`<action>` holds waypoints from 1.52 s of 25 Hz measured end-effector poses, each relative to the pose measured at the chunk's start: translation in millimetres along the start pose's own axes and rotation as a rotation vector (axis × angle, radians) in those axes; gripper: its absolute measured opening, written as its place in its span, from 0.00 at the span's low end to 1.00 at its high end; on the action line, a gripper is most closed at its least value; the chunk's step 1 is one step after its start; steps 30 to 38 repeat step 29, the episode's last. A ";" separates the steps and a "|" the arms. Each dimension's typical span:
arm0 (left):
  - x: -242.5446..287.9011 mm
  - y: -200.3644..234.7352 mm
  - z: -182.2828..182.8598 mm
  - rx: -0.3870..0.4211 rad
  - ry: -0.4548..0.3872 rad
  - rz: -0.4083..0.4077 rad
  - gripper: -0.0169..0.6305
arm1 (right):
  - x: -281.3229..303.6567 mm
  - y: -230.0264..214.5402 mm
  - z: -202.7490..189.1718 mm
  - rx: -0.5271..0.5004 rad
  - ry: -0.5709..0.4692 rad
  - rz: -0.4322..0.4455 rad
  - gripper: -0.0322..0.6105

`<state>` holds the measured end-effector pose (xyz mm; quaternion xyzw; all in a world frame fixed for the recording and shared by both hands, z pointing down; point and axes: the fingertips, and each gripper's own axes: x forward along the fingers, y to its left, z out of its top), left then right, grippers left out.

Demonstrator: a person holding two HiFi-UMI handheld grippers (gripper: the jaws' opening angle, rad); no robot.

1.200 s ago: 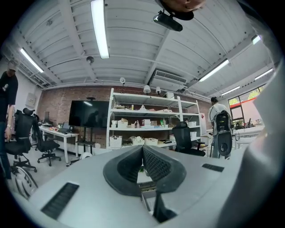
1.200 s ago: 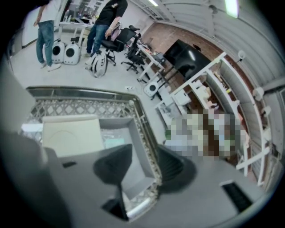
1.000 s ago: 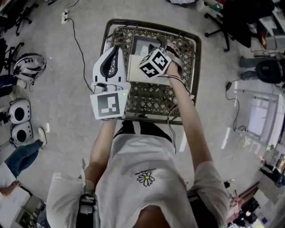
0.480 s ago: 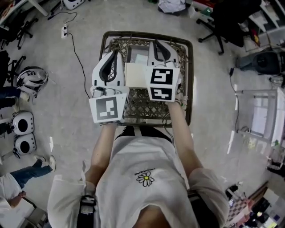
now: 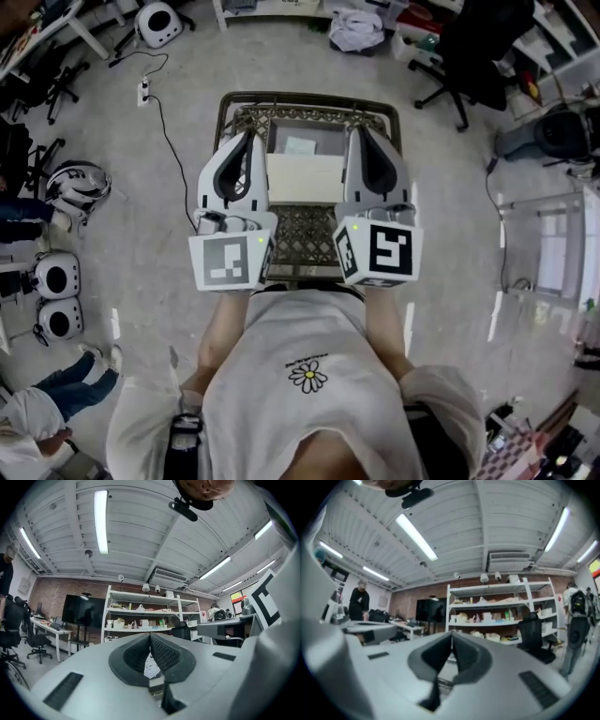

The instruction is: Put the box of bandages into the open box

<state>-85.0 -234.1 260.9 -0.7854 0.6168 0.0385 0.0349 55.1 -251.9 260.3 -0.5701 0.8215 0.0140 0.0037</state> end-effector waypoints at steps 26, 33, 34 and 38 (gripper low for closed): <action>-12.0 -10.1 13.3 0.018 -0.041 0.006 0.06 | -30.7 -16.1 -7.2 0.032 0.009 -0.028 0.10; -10.7 -12.7 10.4 0.012 -0.026 0.005 0.06 | -31.2 -19.9 -8.8 0.052 0.014 -0.031 0.10; -10.7 -12.7 10.4 0.012 -0.026 0.005 0.06 | -31.2 -19.9 -8.8 0.052 0.014 -0.031 0.10; -10.7 -12.7 10.4 0.012 -0.026 0.005 0.06 | -31.2 -19.9 -8.8 0.052 0.014 -0.031 0.10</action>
